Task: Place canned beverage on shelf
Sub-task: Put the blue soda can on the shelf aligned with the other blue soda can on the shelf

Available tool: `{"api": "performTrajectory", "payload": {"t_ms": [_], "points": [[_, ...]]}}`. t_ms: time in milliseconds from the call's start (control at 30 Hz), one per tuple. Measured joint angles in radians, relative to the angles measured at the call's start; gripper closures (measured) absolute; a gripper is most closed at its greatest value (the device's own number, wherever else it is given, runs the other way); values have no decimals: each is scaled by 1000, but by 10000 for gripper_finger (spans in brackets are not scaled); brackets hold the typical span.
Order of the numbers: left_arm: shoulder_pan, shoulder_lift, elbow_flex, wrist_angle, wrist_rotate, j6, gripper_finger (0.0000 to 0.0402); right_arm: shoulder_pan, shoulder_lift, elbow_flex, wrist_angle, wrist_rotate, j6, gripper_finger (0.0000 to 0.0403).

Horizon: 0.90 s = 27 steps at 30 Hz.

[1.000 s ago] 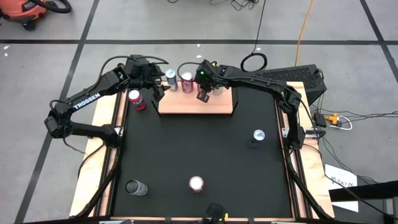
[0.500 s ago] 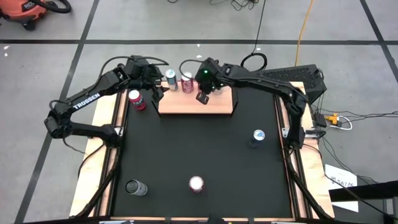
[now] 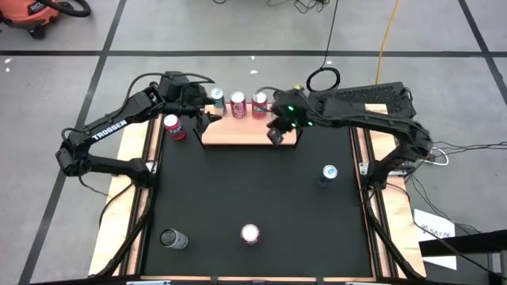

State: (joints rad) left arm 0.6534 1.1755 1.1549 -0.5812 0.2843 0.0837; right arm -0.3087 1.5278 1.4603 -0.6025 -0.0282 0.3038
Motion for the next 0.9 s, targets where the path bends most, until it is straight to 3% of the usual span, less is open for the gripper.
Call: {"api": "performTrajectory", "payload": {"t_ms": [133, 267, 467, 667, 900], "points": [[-32, 0, 0, 18, 1, 2, 71, 66, -121, -72, -46, 45, 122, 402], [-59, 6, 0, 121, 2, 6, 71, 140, -205, -76, -166, 179, 169, 380], [-86, 11, 0, 254, 0, -19, 71, 228, -301, -76, -374, 215, 253, 303], [-143, 11, 0, 293, -1, -204, 71, 307, -365, -76, -626, 216, 399, 215], [-337, 18, 0, 283, -80, -234, 71, 425, -410, -87, -715, 281, 473, 160]]}}
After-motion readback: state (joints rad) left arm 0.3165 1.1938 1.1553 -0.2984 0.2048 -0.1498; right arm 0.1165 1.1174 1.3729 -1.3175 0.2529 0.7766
